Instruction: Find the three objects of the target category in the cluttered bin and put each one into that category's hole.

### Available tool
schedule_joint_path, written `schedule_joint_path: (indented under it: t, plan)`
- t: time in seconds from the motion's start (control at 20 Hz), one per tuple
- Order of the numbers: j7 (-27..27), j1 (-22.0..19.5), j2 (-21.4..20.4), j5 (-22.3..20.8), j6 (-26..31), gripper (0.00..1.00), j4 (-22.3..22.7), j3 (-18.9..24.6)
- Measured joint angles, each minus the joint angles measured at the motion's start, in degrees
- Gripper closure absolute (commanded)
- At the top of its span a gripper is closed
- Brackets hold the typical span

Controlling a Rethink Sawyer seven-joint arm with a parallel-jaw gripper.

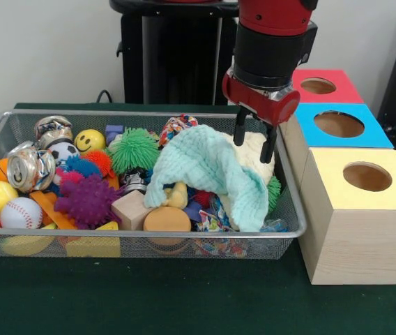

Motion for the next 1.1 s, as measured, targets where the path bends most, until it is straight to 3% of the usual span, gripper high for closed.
schedule_joint_path:
  t: [0.65, 1.1]
  plan:
    - [-1.95, -5.66, -2.39, -4.16, 0.28, 0.00, 0.21, 5.68]
    - [-1.95, -5.43, -1.01, -5.76, 4.15, 0.00, -2.31, 7.12]
